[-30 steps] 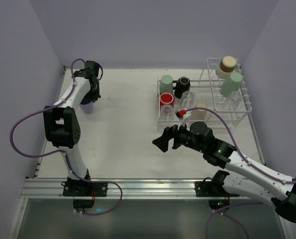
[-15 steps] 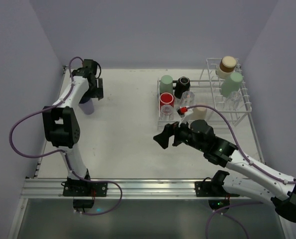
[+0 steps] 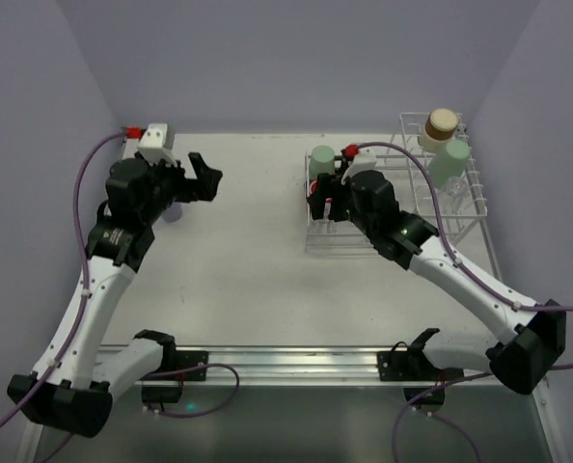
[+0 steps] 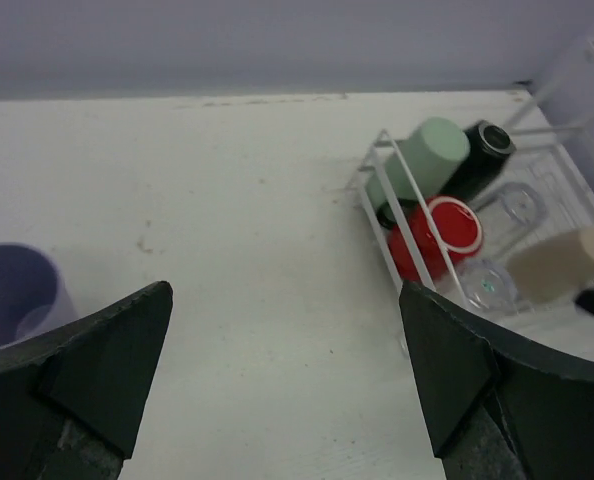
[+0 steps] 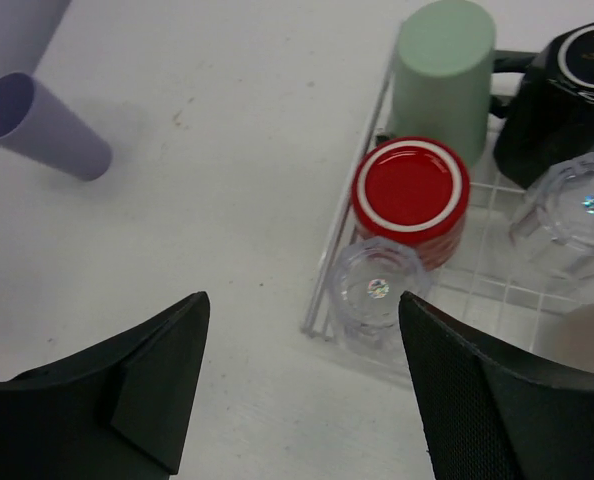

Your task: Unload the cups from the dish rack

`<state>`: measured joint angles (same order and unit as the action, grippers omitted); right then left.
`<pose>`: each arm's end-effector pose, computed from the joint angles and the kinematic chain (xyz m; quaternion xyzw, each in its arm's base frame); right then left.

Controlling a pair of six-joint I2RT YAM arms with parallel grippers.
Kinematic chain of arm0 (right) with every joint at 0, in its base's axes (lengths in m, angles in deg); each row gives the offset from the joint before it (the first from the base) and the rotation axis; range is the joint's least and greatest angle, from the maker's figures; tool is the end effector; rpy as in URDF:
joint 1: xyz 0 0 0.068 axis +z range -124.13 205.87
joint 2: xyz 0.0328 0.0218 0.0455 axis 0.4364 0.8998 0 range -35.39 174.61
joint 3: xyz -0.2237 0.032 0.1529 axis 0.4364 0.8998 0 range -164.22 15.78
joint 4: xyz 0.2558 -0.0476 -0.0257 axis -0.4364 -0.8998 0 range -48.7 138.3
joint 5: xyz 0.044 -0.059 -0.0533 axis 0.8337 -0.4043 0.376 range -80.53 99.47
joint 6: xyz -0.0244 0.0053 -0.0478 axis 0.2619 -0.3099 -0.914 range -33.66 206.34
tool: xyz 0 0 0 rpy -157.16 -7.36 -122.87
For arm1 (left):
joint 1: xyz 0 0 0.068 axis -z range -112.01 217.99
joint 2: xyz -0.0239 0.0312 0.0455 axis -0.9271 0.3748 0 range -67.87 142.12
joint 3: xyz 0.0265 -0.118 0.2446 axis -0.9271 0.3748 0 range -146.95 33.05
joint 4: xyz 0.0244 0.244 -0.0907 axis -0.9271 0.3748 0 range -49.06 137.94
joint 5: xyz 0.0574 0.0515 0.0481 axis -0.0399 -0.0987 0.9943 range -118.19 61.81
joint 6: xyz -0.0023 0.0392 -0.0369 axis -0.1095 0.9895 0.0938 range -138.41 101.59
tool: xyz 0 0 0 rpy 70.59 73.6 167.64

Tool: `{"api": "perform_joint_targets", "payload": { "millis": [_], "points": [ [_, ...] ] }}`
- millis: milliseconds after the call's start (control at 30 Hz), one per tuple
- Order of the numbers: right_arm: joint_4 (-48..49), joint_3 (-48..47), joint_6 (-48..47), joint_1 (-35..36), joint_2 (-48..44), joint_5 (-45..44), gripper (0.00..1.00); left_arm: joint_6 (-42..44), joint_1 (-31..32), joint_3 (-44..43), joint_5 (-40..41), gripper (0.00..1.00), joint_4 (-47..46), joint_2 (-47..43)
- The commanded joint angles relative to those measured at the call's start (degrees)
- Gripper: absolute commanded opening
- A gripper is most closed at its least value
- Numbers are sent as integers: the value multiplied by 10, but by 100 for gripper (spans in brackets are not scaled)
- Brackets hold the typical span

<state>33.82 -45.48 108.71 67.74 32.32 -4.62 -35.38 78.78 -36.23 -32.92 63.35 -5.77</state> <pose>0.2079 0.1747 0.3512 -0.0699 0.8175 0.2135 0.5303 0.2329 -0.0474 0.4082 -0.0178 0.7941 -0.1773 0.5810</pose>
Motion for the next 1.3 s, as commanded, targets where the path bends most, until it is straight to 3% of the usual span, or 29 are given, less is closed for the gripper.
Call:
{"api": "perform_joint_targets", "payload": {
  "millis": [0,100,233,433,667,967,1100,1133,1233,1267],
  "points": [
    [-7,-78,-22,-41,78,-38,78,-14,32,164,-134,100,-115,-73],
    [-8,-143,-36,-59,145,-66,78,-16,39,268,-195,100,-148,-134],
    [-6,-229,-39,-76,272,-100,85,3,41,301,-237,100,-121,-176],
    [-13,-347,-39,-103,389,-118,95,1,45,320,-233,100,-127,-222],
    [-35,-417,-45,-122,460,-125,92,0,50,321,-238,100,-122,-226],
    [-36,-425,-44,-122,491,-128,84,3,60,318,-233,100,-119,-216],
    [-35,-430,-46,-123,496,-132,75,3,59,318,-222,100,-117,-214],
    [-32,-428,-47,-124,493,-134,65,3,59,317,-221,100,-117,-213],
    [-3,-411,-51,-123,466,-135,53,2,57,317,-218,100,-117,-212],
    [17,-396,-52,-123,456,-135,43,2,57,317,-217,100,-117,-212]
  ]
}}
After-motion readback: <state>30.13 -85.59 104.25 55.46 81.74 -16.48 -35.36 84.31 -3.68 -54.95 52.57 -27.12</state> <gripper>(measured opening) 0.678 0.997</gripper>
